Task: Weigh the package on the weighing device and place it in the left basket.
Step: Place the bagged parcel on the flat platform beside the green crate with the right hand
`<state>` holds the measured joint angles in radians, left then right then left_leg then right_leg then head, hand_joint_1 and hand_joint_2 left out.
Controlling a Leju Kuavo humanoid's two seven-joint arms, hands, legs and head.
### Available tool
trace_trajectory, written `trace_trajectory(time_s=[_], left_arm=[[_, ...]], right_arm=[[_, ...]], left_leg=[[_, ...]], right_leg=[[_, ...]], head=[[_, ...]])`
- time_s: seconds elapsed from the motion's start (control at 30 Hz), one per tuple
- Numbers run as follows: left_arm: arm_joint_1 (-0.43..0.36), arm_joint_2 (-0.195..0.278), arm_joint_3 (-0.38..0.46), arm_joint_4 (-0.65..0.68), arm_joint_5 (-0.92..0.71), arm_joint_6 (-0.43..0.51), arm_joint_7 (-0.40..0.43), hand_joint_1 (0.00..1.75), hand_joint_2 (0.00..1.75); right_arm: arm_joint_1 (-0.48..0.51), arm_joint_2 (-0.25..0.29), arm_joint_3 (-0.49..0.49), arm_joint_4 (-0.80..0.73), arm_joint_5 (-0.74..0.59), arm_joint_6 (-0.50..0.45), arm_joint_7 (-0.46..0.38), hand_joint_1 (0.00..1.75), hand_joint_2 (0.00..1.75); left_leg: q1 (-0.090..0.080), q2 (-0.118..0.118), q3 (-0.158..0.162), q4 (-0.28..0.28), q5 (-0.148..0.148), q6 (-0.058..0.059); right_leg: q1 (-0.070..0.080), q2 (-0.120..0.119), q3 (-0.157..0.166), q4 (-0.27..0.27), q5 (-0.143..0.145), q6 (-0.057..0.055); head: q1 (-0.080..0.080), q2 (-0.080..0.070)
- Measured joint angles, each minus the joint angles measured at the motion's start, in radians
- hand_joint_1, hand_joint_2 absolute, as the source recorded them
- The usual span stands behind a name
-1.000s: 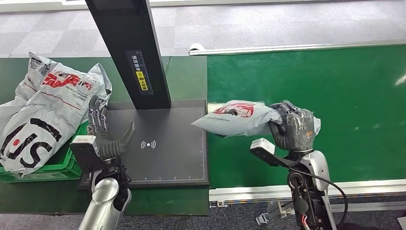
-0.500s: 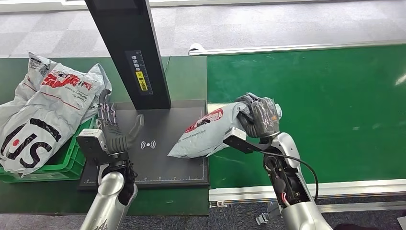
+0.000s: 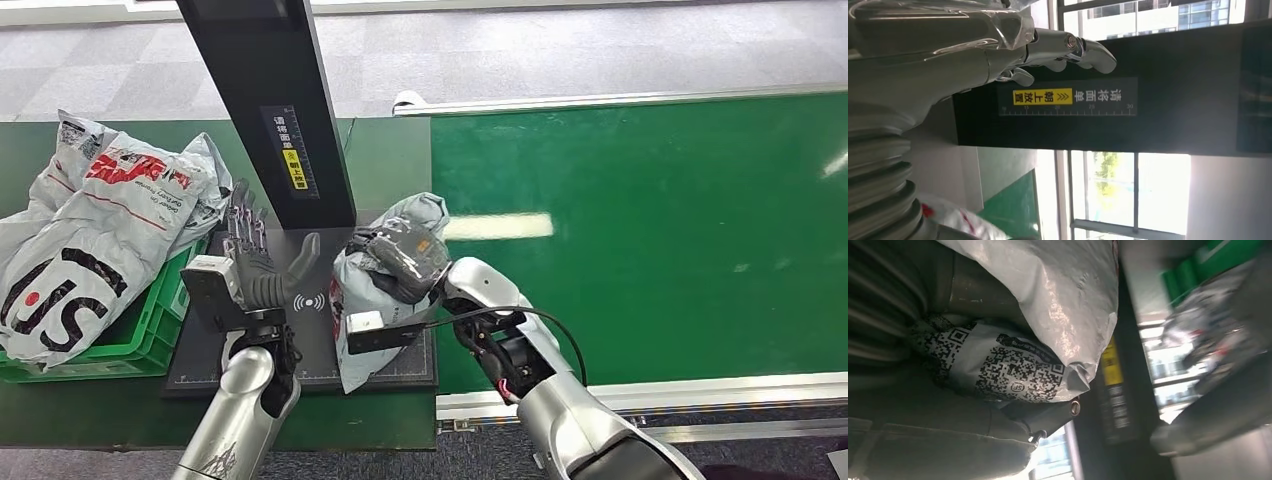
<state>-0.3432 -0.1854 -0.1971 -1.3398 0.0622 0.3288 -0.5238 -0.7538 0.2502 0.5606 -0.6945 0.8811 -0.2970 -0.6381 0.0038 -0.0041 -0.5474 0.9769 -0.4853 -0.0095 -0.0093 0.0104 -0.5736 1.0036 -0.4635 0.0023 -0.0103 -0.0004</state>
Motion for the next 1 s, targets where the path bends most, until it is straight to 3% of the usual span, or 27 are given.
trace_trajectory(time_s=[0.2, 0.6, 0.7, 0.87, 1.0], left_arm=[[-0.016, -0.008, -0.002, 0.018, 0.002, -0.005, 0.0, 0.0, 1.75], [-0.046, -0.018, -0.003, 0.045, -0.003, -0.016, 0.014, 0.0, 1.75], [-0.046, -0.018, -0.002, 0.047, -0.008, -0.017, 0.019, 0.0, 1.75], [-0.041, -0.012, 0.004, 0.047, -0.01, -0.018, 0.021, 0.0, 1.75], [-0.037, -0.008, 0.008, 0.047, -0.01, -0.021, 0.022, 0.0, 1.75]], right_arm=[[0.023, 0.01, 0.113, -0.057, -0.069, -0.031, 0.015, 1.75, 1.75], [0.027, -0.038, 0.193, -0.103, -0.059, -0.05, 0.117, 1.75, 1.75], [0.026, -0.051, 0.187, -0.075, -0.147, 0.033, 0.123, 1.75, 1.75], [0.022, -0.088, 0.113, 0.005, -0.336, 0.294, 0.123, 1.75, 1.75], [0.041, -0.108, 0.083, 0.049, -0.358, 0.338, 0.122, 1.75, 1.75]], left_leg=[[0.0, -0.001, 0.0, 0.0, 0.0, 0.0], [0.0, -0.001, 0.0, 0.0, 0.0, 0.0], [0.0, -0.001, 0.0, 0.0, 0.0, 0.0], [0.0, 0.0, 0.004, 0.0, 0.0, 0.0], [0.0, 0.0, 0.004, 0.0, 0.0, 0.0]], right_leg=[[0.0, 0.0, 0.0, 0.0, 0.0, 0.0], [0.0, 0.0, 0.0, 0.0, 0.0, 0.0], [0.0, 0.0, 0.0, 0.0, 0.0, 0.0], [0.0, 0.0, 0.004, 0.0, 0.0, 0.0], [0.0, 0.0, 0.004, 0.0, 0.0, 0.0]], head=[[0.0, 0.0], [0.0, 0.0], [0.0, 0.0], [0.0, 0.0], [0.0, 0.0]])
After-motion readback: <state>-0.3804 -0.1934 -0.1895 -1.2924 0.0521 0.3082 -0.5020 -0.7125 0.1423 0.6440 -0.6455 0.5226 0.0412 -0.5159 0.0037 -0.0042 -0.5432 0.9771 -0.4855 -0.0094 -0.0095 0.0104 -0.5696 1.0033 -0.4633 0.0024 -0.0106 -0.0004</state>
